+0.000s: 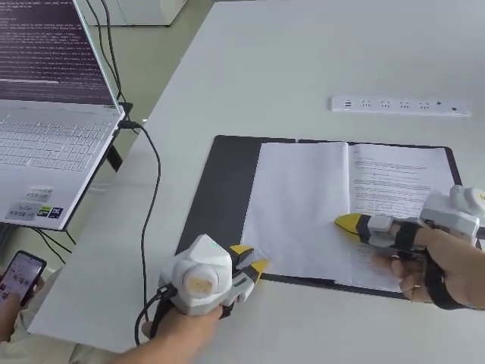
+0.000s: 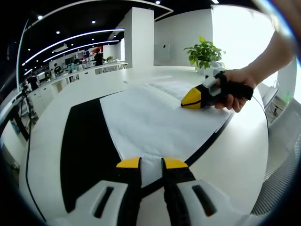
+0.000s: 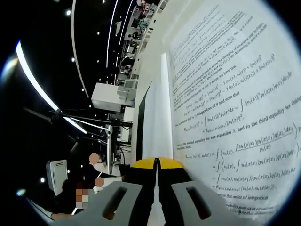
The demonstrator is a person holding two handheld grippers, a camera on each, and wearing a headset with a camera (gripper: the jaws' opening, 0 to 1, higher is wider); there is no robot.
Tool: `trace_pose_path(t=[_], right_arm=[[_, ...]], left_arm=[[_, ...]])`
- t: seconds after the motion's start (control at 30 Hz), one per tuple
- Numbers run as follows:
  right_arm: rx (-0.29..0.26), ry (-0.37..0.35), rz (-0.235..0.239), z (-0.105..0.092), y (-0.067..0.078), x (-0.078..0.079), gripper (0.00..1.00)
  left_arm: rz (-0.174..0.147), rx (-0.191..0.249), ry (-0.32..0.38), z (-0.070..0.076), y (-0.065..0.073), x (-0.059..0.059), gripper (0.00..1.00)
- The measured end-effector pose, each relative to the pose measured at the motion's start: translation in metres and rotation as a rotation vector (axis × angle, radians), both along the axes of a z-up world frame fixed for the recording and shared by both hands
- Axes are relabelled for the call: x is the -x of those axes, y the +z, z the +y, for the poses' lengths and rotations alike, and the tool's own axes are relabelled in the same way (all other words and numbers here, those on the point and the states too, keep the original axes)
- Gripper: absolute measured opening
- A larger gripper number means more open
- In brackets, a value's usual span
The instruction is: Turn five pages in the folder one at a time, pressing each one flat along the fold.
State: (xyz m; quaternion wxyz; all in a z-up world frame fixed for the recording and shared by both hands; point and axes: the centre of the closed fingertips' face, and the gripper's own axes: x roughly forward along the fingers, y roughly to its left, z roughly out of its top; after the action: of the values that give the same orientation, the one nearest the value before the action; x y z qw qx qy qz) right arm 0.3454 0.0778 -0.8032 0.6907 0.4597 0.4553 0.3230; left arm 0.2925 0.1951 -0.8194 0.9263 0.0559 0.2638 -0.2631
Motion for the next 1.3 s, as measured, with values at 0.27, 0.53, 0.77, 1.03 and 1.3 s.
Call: trace_pose_path(t=[0.27,0.53,0.77,1.03,1.3], right_arm=[[-0.012,-0.025,0.018,-0.002,-0.001,0.031,0.00],[-0.006,-0.017,0.031,-0.001,0.001,0.064,0.00],[0.004,-0.010,0.038,-0.001,-0.003,0.087,0.00],[0.001,-0.009,0.016,0.004,0.008,0.106,0.00],[0.021,-0.050,-0.077,-0.004,0.028,0.105,0.00]], left_arm=[[-0.002,0.003,0.001,0.001,0.000,0.000,0.15],[0.003,-0.001,0.002,0.000,0.002,0.001,0.15],[0.011,-0.010,0.007,-0.001,0.003,0.003,0.15],[0.031,-0.010,0.019,-0.001,0.004,0.003,0.17],[0.104,0.014,0.028,-0.006,0.007,0.013,0.27]])
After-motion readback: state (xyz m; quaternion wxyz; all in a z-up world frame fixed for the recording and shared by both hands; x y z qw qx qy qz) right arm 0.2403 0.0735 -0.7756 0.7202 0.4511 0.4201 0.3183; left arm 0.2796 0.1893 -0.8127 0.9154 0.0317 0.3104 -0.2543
